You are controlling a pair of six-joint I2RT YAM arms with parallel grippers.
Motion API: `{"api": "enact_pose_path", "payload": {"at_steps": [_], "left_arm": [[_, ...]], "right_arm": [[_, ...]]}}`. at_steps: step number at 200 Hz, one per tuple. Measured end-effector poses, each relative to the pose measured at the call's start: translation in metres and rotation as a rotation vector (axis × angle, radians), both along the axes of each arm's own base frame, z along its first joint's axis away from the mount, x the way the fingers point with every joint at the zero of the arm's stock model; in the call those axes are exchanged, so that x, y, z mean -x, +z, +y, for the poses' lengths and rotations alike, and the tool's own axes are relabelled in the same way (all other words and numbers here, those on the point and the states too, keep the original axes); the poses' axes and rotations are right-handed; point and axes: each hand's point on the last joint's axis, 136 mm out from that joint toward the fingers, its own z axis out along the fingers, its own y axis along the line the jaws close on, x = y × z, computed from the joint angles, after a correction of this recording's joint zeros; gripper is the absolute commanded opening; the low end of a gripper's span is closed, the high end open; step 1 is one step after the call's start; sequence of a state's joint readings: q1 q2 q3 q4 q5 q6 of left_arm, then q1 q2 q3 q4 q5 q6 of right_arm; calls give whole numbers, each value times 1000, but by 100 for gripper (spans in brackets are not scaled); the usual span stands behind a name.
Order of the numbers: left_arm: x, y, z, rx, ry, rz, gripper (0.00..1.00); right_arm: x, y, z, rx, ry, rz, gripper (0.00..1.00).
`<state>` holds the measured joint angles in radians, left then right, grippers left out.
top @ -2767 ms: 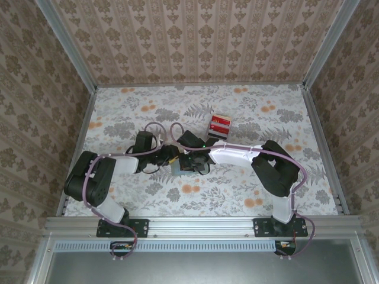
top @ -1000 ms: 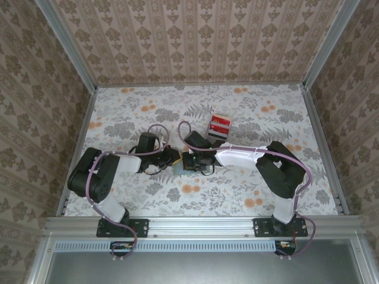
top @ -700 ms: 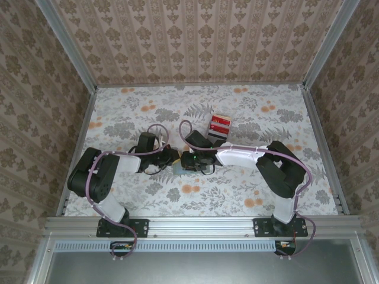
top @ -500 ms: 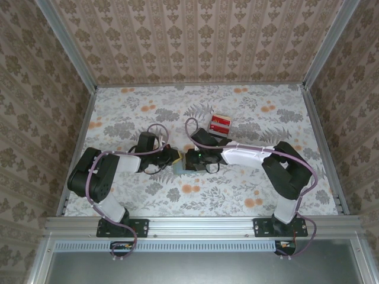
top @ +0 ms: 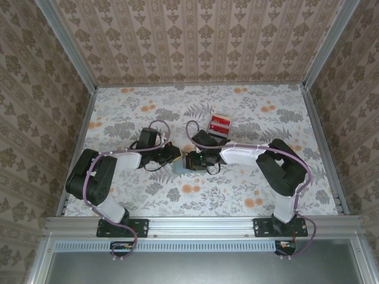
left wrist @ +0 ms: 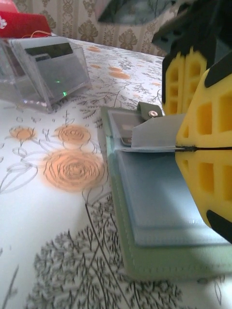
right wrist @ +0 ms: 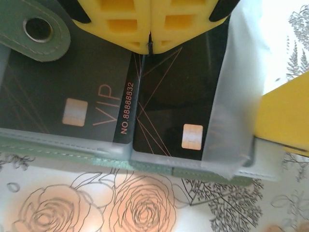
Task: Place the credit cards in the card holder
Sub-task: Flip over the card slot on the card holder.
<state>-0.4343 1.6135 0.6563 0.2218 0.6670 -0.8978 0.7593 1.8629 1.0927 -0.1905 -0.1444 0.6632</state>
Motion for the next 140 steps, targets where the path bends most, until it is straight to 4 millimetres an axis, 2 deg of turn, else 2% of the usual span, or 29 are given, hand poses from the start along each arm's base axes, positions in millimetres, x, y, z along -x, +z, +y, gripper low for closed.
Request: {"api": "enact_pose_path", "payload": {"at_steps": [29, 48, 70, 96, 140], "left_arm": [[0, 8, -8, -14, -28, -14, 24], [3, 12, -18, -22, -56, -26, 27], [6, 17, -28, -36, -78, -37, 27], [6, 16, -29, -54, -75, -37, 27], [10, 16, -44, -59, -112, -38, 27]], "right_arm": [[0, -4, 5, 0, 10, 8, 6], [-1, -3, 7, -5, 12, 7, 7], [-1, -4, 7, -7, 12, 10, 9], [-1, -4, 6, -11, 9, 12, 15], [4, -1, -12, -38, -30, 14, 14]]}}
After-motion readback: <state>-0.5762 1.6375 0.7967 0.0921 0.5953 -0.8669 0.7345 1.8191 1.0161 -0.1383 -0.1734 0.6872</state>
